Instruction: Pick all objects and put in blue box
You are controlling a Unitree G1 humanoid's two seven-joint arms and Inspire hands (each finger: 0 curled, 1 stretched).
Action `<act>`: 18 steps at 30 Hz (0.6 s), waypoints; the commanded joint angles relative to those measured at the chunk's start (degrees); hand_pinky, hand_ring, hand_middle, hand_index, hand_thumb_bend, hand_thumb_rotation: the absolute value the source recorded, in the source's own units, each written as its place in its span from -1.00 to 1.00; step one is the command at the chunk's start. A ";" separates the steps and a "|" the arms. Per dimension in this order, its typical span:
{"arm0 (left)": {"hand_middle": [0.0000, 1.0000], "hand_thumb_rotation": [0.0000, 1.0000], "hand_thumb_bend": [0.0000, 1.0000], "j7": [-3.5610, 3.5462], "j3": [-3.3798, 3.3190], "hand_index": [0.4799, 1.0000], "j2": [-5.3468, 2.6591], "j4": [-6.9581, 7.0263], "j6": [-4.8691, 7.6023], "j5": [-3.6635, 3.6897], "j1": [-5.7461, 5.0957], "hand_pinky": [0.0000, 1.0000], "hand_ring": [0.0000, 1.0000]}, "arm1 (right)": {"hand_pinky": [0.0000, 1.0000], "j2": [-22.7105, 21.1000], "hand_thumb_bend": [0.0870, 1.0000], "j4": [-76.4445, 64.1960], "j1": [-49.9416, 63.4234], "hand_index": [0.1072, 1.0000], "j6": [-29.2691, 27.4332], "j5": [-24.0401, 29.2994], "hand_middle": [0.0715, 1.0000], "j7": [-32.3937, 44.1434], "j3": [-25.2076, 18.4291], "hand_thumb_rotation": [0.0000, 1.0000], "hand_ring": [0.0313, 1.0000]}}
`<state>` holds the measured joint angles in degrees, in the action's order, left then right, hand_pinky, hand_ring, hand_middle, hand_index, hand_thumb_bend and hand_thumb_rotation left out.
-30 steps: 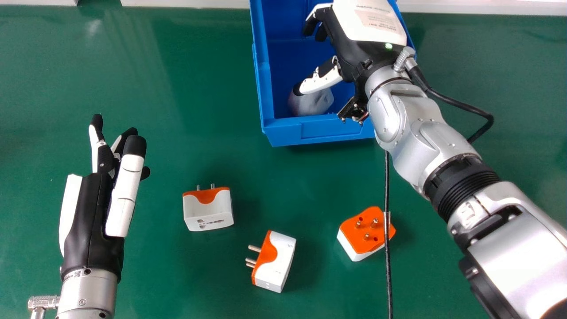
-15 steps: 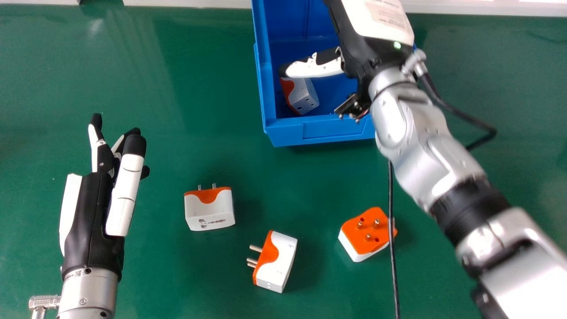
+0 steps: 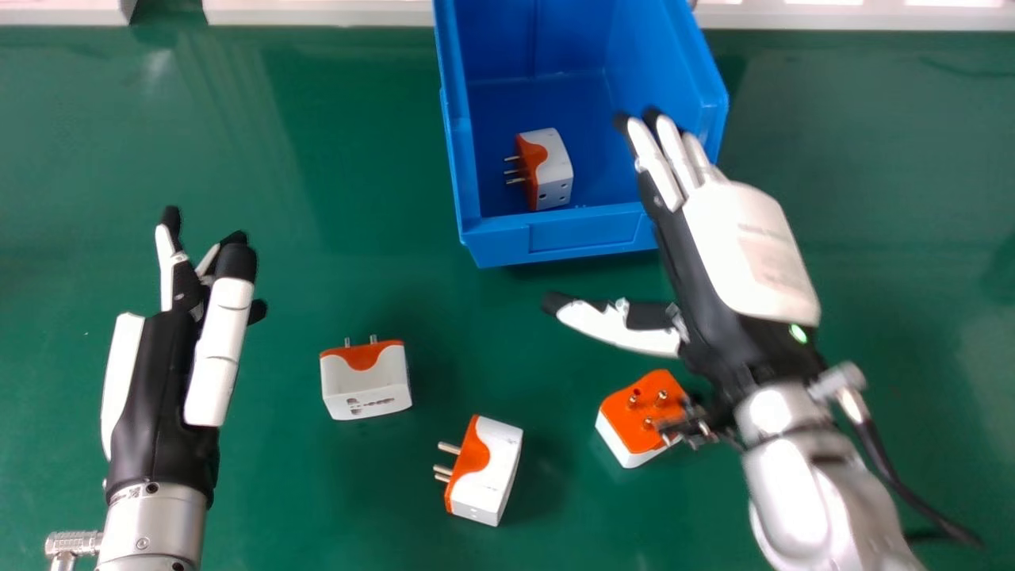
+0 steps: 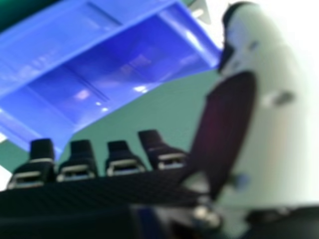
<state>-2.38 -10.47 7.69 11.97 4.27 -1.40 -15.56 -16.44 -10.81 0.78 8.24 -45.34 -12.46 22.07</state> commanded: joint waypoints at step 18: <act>0.88 1.00 0.45 0.34 -0.35 0.87 0.46 1.51 -0.80 -0.30 0.09 0.64 0.81 | 0.69 1.27 -0.15 -2.27 17.39 0.81 4.67 -11.21 0.90 -2.86 -1.27 0.02 0.84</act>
<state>-2.24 -10.51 7.73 12.34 3.05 -1.71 -15.60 -15.74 -13.17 17.80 11.90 -55.10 -14.75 20.91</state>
